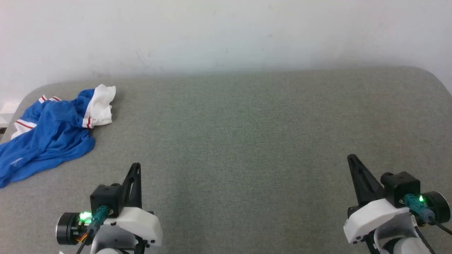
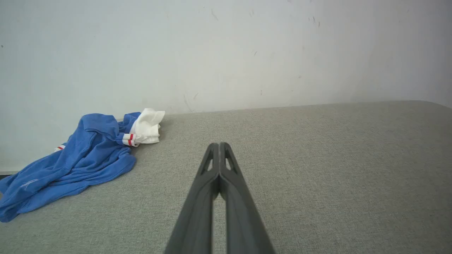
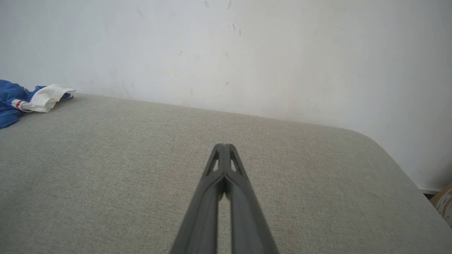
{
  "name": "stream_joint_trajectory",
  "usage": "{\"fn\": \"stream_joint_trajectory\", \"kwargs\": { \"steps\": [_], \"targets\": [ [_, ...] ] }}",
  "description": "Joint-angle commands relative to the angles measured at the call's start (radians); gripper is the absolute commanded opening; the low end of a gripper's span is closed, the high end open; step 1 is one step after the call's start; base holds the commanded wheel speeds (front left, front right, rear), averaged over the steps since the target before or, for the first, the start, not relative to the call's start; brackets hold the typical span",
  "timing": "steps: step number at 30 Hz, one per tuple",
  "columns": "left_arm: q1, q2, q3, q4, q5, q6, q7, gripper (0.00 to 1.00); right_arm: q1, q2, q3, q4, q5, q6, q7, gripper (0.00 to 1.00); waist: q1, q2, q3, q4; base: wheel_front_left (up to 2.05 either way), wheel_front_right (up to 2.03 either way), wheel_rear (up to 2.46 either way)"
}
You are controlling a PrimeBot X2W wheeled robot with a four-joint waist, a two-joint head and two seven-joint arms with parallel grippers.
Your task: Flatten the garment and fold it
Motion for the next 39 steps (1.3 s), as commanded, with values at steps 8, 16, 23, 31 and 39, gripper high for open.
{"fn": "stream_joint_trajectory", "kwargs": {
  "steps": [8,16,23,31,39],
  "targets": [
    [-0.013,-0.005,0.004,0.003,0.006,-0.008,0.0,0.0,-0.009,0.004,0.0,-0.006,-0.008,-0.002,0.001,0.0,0.0,0.0,0.0,0.0,0.0,0.0,0.0],
    [0.0,0.0,0.0,0.0,0.0,0.0,0.0,1.0,0.0,0.0,0.0,0.0,0.0,0.0,0.0,1.0,0.0,0.0,0.0,0.0,0.0,0.0,0.0],
    [0.003,0.0,-0.002,0.0,-0.005,0.0,-0.008,1.0,0.001,-0.001,-0.009,0.005,0.009,0.0,-0.008,1.0,0.0,0.0,0.0,0.0,0.0,0.0,0.0],
    [0.009,0.0,-0.004,-0.003,-0.018,-0.001,-0.025,1.0,0.004,-0.001,-0.026,0.011,0.016,0.0,-0.025,1.0,0.0,0.0,-0.001,0.003,0.0,0.0,0.0],
    [0.016,-0.001,-0.004,-0.006,-0.031,0.001,-0.042,1.0,0.007,0.0,-0.045,0.015,0.025,0.0,-0.042,1.0,0.0,0.0,-0.002,0.016,0.0,0.0,0.0]
  ]
}}
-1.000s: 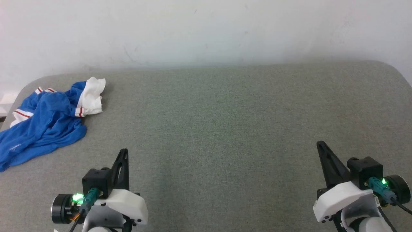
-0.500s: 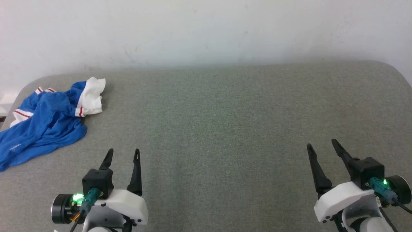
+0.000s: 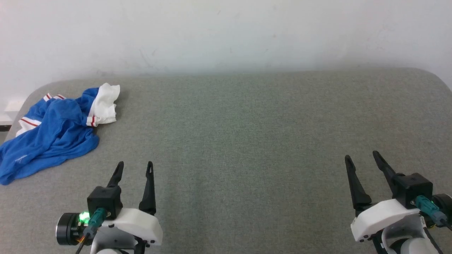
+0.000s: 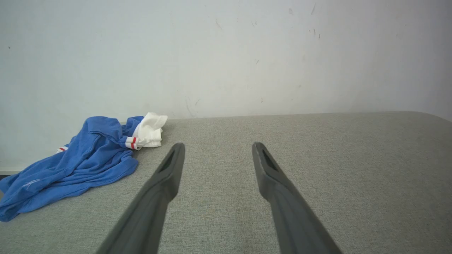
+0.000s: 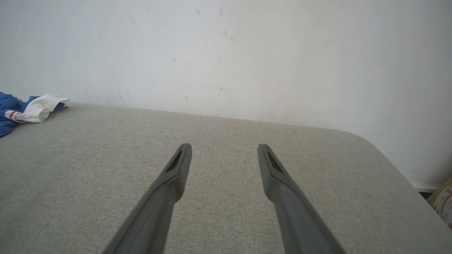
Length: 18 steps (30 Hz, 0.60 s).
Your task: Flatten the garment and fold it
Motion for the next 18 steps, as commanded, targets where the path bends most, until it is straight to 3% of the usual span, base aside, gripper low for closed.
{"fn": "stream_joint_trajectory", "kwargs": {
  "steps": [1,18],
  "targets": [
    [0.014,-0.001,-0.002,-0.004,-0.007,0.001,-0.012,1.0,0.007,0.001,-0.011,0.005,0.008,0.0,-0.012,1.0,0.0,-0.0001,0.0,0.006,0.0,0.0,0.0],
    [0.026,-0.002,-0.002,-0.013,-0.034,0.009,-0.048,1.0,0.007,0.002,-0.036,0.014,0.022,-0.001,-0.047,1.0,0.0,-0.0001,0.004,0.088,0.0,0.0,0.0]
  ]
}}
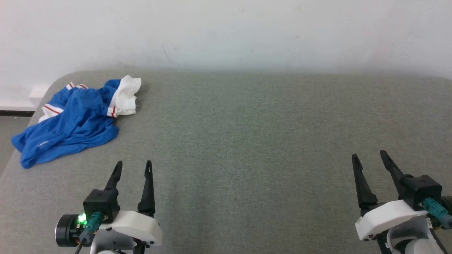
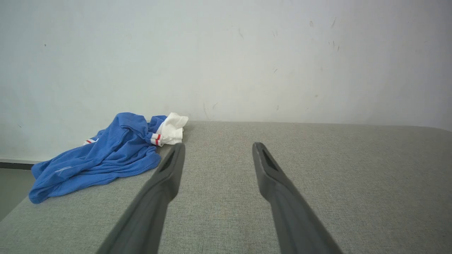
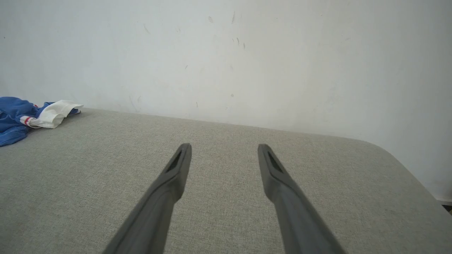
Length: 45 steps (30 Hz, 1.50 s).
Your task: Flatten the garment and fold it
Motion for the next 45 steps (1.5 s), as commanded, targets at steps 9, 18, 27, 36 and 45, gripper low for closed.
{"fn": "stream_joint_trajectory", "kwargs": {
  "steps": [9,18,27,36,45],
  "targets": [
    [0.022,-0.002,-0.004,-0.011,-0.025,0.014,-0.028,1.0,0.0,0.002,-0.009,0.022,0.002,-0.001,-0.027,1.0,0.0,0.0,0.01,0.079,0.0,0.0,0.0],
    [0.026,-0.002,-0.015,-0.014,-0.043,0.024,-0.044,1.0,-0.013,0.002,0.002,0.047,0.01,-0.001,-0.044,1.0,0.0,0.0,0.015,0.143,0.0,0.0,0.0],
    [0.04,-0.003,-0.022,-0.013,-0.059,0.03,-0.063,1.0,-0.018,0.003,0.018,0.06,0.02,-0.001,-0.063,1.0,0.0,0.0,0.01,0.222,0.0,0.0,0.0],
    [0.051,-0.003,-0.024,-0.014,-0.071,0.03,-0.082,1.0,-0.022,0.003,0.039,0.074,0.017,-0.001,-0.082,1.0,0.0,0.0,0.007,0.292,0.0,0.0,0.0],
    [0.062,-0.004,-0.024,-0.008,-0.086,0.029,-0.101,1.0,-0.023,0.003,0.054,0.087,0.013,-0.001,-0.1,1.0,0.0,0.0,-0.001,0.361,0.0,0.0,0.0]
  ]
}}
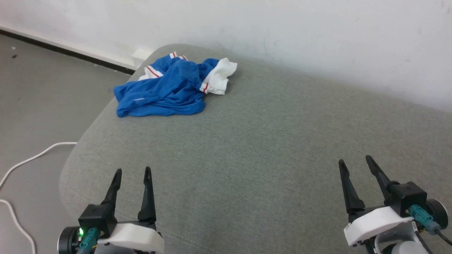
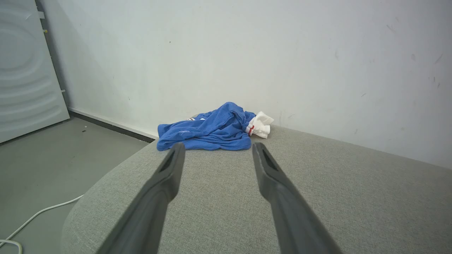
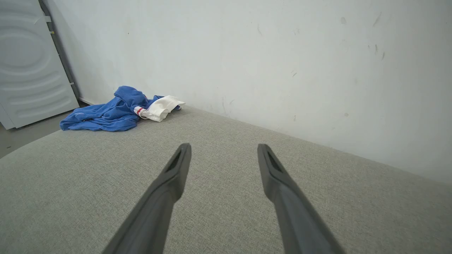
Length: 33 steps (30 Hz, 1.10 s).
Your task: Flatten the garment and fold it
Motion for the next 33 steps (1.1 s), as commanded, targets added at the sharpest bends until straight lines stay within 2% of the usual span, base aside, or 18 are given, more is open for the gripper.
{"fn": "stream_joint_trajectory", "kwargs": {
  "steps": [1,33],
  "targets": [
    [0.02,-0.004,0.001,0.0,-0.012,0.003,-0.012,1.0,-0.017,0.003,0.006,0.004,0.0,-0.001,-0.012,1.0,0.0,0.0,-0.005,0.026,0.0,0.0,0.0],
    [0.048,-0.005,-0.006,0.016,-0.057,-0.007,-0.079,1.0,-0.03,0.004,0.017,0.064,0.004,-0.002,-0.079,1.0,0.0,0.0,-0.015,0.172,0.0,0.0,0.0]
  ]
}}
